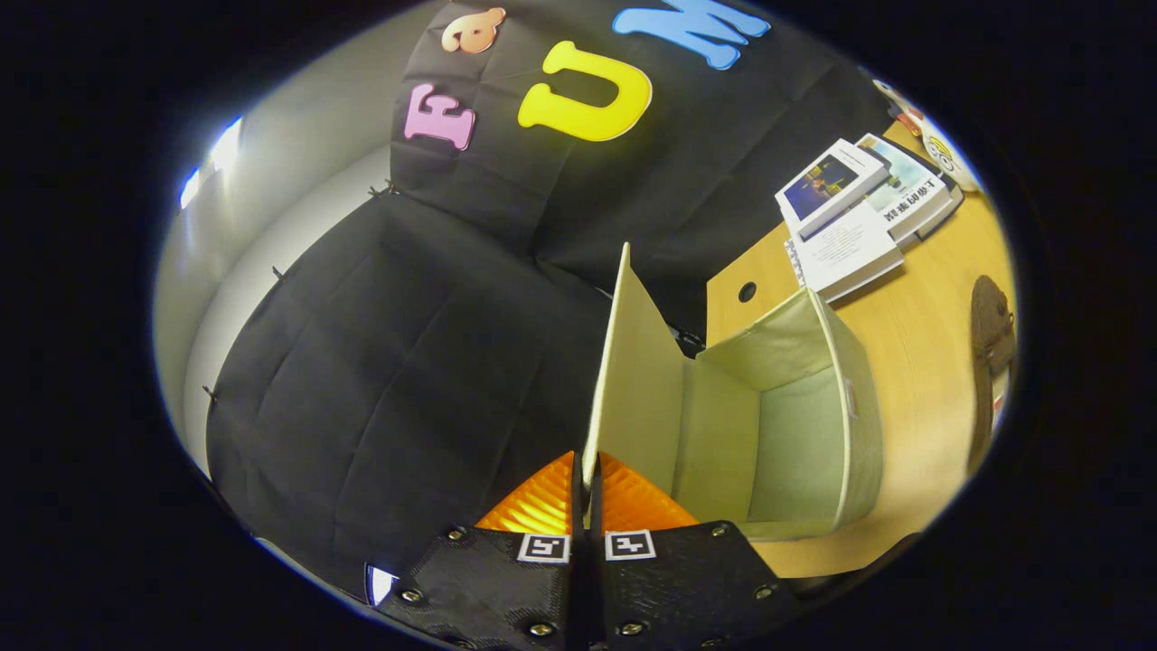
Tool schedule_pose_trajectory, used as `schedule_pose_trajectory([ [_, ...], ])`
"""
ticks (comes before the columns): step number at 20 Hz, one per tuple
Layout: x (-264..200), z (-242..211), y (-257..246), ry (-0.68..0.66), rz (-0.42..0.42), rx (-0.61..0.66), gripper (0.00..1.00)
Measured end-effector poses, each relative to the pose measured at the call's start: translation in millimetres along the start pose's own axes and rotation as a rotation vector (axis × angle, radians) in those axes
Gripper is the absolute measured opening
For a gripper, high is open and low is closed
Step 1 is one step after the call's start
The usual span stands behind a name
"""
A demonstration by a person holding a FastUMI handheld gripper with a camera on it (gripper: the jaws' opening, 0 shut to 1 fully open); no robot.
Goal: Open the storage box then place both shoes into the box .Put the left shoe in first, then the right shoe, with the right side of both shoes facing outward in a uniform manner.
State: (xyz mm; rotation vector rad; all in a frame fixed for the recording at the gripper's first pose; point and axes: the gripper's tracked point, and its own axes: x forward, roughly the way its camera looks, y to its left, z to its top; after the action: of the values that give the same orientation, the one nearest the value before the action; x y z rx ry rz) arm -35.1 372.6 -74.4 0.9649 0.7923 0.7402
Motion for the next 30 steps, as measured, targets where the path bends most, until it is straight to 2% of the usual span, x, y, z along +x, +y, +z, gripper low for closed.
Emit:
schedule_pose_trajectory([
  [7, 31, -15, 32, 0.03, -0.039, -0.18, 0.0],
  [14, 62, -32, 49, 0.046, -0.052, -0.294, 0.0],
  [15, 67, -36, 52, 0.05, -0.056, -0.319, 0.05],
  [17, 79, -48, 60, 0.074, -0.041, -0.36, 0.05],
  [20, 89, -57, 69, 0.089, -0.012, -0.418, 0.21],
  [21, 93, -59, 72, 0.089, 0.0, -0.432, 0.41],
  [22, 92, -59, 74, 0.087, 0.002, -0.446, 0.51],
  [25, 90, -49, 71, 0.051, -0.027, -0.49, 0.95],
  [30, 76, -16, 44, 0.001, -0.101, -0.541, 0.95],
])
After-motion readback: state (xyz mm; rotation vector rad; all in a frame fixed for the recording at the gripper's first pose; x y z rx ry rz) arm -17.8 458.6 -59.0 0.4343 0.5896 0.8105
